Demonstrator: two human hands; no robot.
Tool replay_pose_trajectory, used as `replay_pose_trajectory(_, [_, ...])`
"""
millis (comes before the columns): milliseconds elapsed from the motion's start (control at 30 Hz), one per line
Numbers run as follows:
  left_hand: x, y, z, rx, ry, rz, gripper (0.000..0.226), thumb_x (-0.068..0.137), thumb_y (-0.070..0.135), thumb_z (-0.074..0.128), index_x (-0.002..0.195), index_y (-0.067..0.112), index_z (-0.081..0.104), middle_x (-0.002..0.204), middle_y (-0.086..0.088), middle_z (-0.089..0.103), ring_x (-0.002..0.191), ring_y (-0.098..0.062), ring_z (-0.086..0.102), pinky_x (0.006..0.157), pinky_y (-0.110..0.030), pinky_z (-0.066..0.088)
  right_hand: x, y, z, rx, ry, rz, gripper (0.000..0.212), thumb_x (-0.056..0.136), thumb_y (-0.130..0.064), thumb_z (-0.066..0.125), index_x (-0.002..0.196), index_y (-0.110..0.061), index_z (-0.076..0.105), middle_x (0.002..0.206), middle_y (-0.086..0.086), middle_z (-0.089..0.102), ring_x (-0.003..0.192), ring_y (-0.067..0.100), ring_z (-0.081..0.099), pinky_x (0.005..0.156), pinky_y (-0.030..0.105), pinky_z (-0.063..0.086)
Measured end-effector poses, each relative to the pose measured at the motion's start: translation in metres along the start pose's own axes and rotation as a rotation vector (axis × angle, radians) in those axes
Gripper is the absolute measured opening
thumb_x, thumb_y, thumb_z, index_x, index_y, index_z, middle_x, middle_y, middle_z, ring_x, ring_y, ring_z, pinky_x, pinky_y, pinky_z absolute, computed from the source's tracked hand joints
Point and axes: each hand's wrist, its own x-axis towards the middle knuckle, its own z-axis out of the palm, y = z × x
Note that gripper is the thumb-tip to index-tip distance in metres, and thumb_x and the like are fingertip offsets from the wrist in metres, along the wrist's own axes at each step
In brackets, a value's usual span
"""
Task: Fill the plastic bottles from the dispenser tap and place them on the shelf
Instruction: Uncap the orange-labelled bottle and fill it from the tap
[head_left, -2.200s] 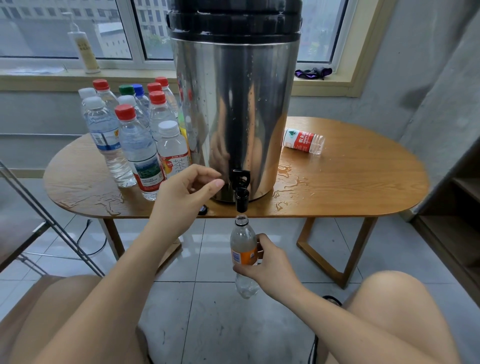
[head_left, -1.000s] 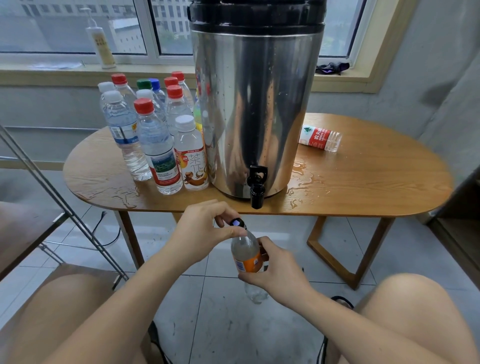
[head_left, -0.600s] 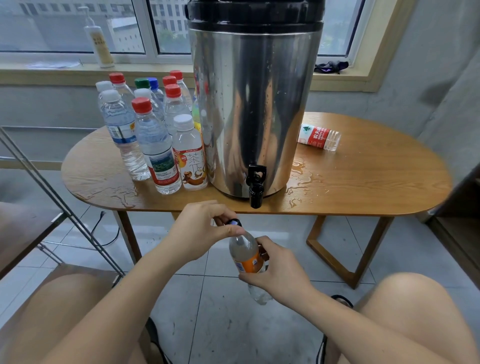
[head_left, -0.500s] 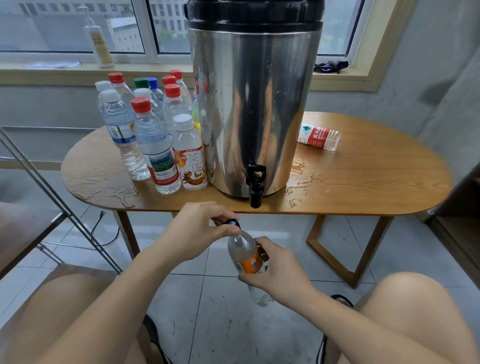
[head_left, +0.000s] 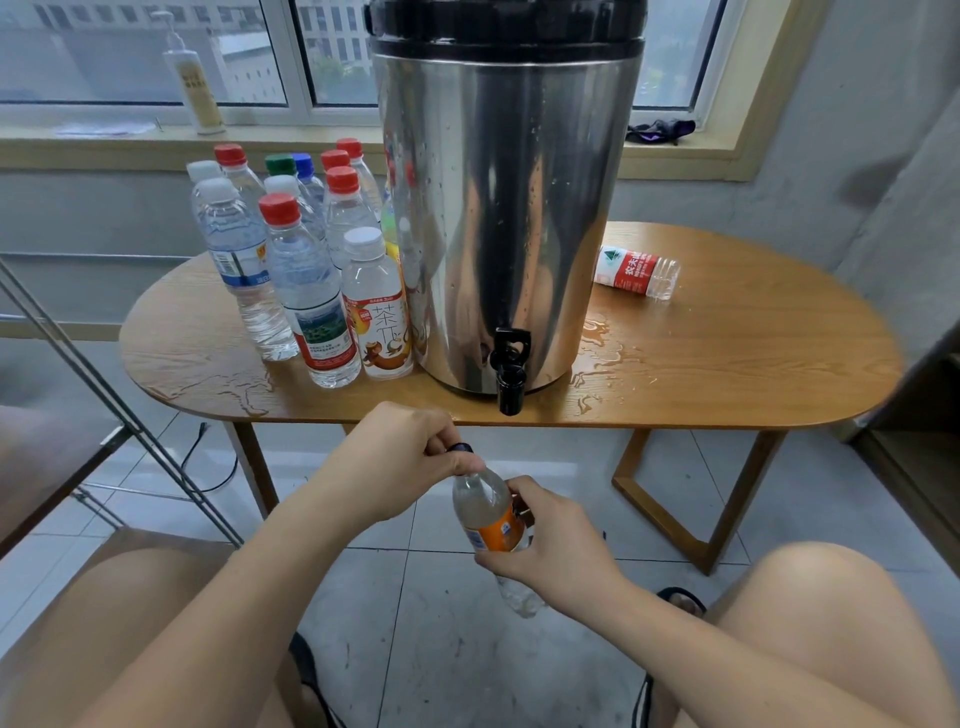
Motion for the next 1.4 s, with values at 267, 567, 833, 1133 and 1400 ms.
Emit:
replay_pose_trajectory(267, [0.000, -0.001, 0.008, 0.150, 0.131, 0.041, 0.071, 0.073, 0.096, 0.045, 0.076, 0.026, 0.060, 0.065, 0.004, 0.062, 0.065, -0.016, 0.059, 0.060, -0.041, 0.055, 0.002, -0.002, -0.004, -0.022, 0.023, -0.006, 0.074, 0.072, -0.064, 0.087, 0.133, -0.046, 0.050, 0.121, -0.024, 0.063, 0.109, 0.007, 0.063, 0.093, 0.031, 0.060])
replay_pose_trajectory(567, [-0.004, -0.016, 0.001, -0.199, 0.056, 0.254, 0.059, 0.084, 0.070, 0.074, 0.134, 0.039, 0.072, 0.119, 0.023, 0.069, 0.109, -0.005, 0.066, 0.076, -0.025, 0.055, 0.005, -0.003, -0.009, 0.060, 0.041, 0.006, 0.067, 0.071, -0.062, 0.089, 0.126, -0.048, 0.053, 0.115, -0.023, 0.064, 0.108, 0.004, 0.063, 0.091, 0.032, 0.061])
replay_pose_trajectory(833, [-0.003, -0.017, -0.006, -0.184, 0.101, 0.247, 0.027, 0.091, 0.034, 0.085, 0.118, 0.034, 0.083, 0.098, 0.022, 0.074, 0.097, 0.000, 0.065, 0.075, -0.012, 0.049, 0.004, -0.002, -0.006, 0.029, 0.033, -0.017, 0.070, 0.071, -0.065, 0.087, 0.129, -0.046, 0.052, 0.118, -0.023, 0.064, 0.108, 0.004, 0.063, 0.091, 0.032, 0.060])
replay_pose_trajectory(1133, [-0.001, -0.018, -0.006, -0.166, 0.044, 0.214, 0.026, 0.087, 0.044, 0.086, 0.112, 0.037, 0.083, 0.096, 0.021, 0.073, 0.098, 0.003, 0.064, 0.074, -0.011, 0.048, 0.003, 0.000, -0.004, 0.008, 0.023, -0.022, 0.071, 0.071, -0.067, 0.085, 0.130, -0.047, 0.051, 0.118, -0.025, 0.063, 0.108, 0.005, 0.063, 0.091, 0.033, 0.061])
replay_pose_trajectory(1400, [-0.002, -0.025, -0.005, -0.226, -0.027, 0.315, 0.053, 0.092, 0.035, 0.086, 0.139, 0.051, 0.067, 0.131, 0.030, 0.067, 0.122, 0.001, 0.063, 0.087, -0.022, 0.056, 0.004, -0.002, -0.005, 0.024, 0.015, -0.013, 0.071, 0.072, -0.064, 0.087, 0.131, -0.047, 0.052, 0.119, -0.025, 0.063, 0.109, 0.004, 0.062, 0.093, 0.031, 0.060])
